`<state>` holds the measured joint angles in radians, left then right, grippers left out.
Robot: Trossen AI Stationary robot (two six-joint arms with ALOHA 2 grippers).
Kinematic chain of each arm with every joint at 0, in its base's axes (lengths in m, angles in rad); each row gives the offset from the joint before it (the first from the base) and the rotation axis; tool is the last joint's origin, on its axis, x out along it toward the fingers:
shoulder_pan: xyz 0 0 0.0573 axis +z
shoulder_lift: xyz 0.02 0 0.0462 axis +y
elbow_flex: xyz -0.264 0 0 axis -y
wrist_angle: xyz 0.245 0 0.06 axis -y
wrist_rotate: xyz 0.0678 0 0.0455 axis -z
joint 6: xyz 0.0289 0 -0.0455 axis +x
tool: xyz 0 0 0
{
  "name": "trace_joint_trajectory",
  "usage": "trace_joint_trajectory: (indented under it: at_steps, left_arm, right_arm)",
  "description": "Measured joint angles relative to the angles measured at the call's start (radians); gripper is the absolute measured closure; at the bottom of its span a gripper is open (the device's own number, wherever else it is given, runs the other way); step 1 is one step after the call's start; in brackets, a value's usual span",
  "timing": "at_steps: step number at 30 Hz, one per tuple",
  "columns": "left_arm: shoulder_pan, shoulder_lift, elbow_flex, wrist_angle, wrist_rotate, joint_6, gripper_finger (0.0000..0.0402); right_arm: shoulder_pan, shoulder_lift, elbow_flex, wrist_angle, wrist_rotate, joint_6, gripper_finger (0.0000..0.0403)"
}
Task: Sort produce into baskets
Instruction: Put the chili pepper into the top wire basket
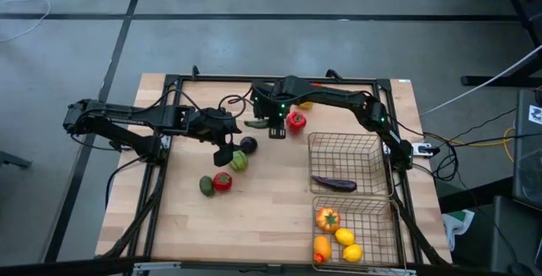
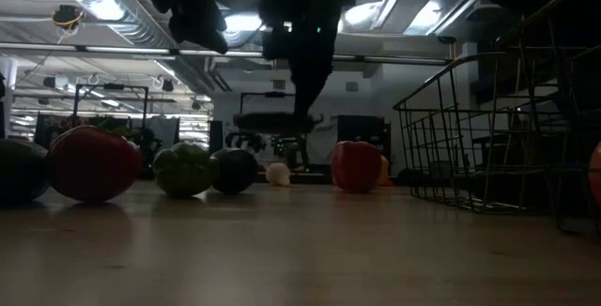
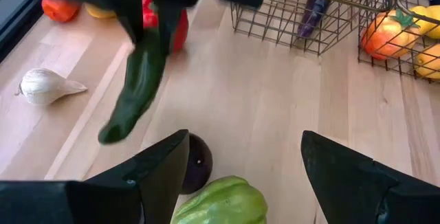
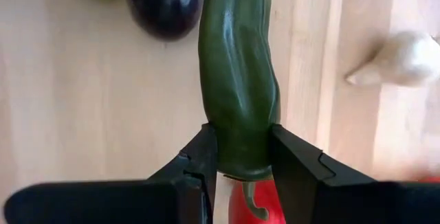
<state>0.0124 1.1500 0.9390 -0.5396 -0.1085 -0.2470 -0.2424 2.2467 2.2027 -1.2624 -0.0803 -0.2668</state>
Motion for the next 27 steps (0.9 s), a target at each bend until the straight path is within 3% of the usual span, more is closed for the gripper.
trace_joint_trajectory:
  at_steps: [8,21,27]
  left_arm:
    - [0.000,0.000,0.000,-0.001,0.000,-0.005,0.0125]
    - [-0.057,0.000,0.000,-0.002,0.001,-0.052,0.0125]
    - [-0.091,0.000,0.000,0.000,0.000,-0.093,0.0125]
  right_arm:
    - [0.002,-0.012,0.153,-0.240,-0.002,0.001,0.0296]
    - [0.076,-0.231,0.133,-0.307,0.009,0.008,0.0296]
    - [0.130,-0.435,-0.007,-0.309,0.009,0.045,0.0296]
